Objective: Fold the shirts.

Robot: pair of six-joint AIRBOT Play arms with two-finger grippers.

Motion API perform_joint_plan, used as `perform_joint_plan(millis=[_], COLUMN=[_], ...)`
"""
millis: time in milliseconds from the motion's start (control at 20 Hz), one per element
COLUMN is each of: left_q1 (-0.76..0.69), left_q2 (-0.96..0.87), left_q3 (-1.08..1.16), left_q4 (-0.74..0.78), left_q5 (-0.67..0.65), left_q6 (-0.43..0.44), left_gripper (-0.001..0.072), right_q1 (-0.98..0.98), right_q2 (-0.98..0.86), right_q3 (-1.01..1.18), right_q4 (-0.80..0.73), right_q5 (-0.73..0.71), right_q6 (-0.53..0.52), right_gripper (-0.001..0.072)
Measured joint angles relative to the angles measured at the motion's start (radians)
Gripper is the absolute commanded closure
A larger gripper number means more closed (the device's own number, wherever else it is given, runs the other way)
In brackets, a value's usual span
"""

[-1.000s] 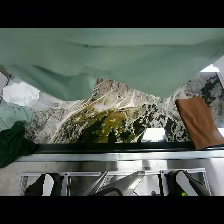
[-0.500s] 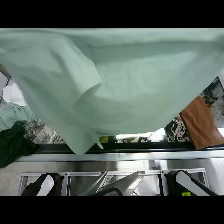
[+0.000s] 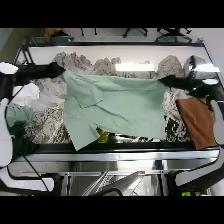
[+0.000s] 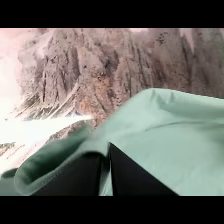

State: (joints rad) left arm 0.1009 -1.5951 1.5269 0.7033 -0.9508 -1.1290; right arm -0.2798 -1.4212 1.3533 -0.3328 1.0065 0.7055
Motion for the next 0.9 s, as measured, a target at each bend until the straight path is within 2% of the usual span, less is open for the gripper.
perform_joint_plan(millis=[50,150,300,450,550,650,900], left_q1=[-0.009,-0.008,0.041,0.108,0.148,0.182,0.232], left_q2=[-0.057,-0.144,-0.204,-0.202,-0.178,-0.146,-0.121], left_q3=[0.024,0.090,0.189,0.208,0.143,0.033,-0.232], left_q4=[-0.004,-0.008,0.012,0.114,0.180,0.217,0.247], left_q5=[0.008,-0.027,-0.163,-0.330,-0.422,-0.459,-0.419], left_q6=[-0.001,-0.015,-0.047,-0.094,-0.112,-0.114,-0.085], left_gripper=[0.0033,0.0033,0.0033,0.0033,0.0033,0.0033,0.0033], right_q1=[0.012,0.017,-0.030,-0.117,-0.175,-0.230,-0.348], right_q2=[-0.037,-0.072,-0.039,0.047,0.108,0.172,0.312], right_q3=[0.001,0.007,0.013,0.001,-0.040,-0.109,-0.306], right_q4=[-0.003,-0.019,-0.086,-0.211,-0.275,-0.315,-0.358], right_q5=[-0.013,-0.025,0.018,0.108,0.166,0.205,0.251], right_q6=[-0.001,-0.002,0.016,0.097,0.137,0.158,0.177], right_gripper=[0.0372,0.0367,0.0369,0.0371,0.0372,0.0371,0.0371])
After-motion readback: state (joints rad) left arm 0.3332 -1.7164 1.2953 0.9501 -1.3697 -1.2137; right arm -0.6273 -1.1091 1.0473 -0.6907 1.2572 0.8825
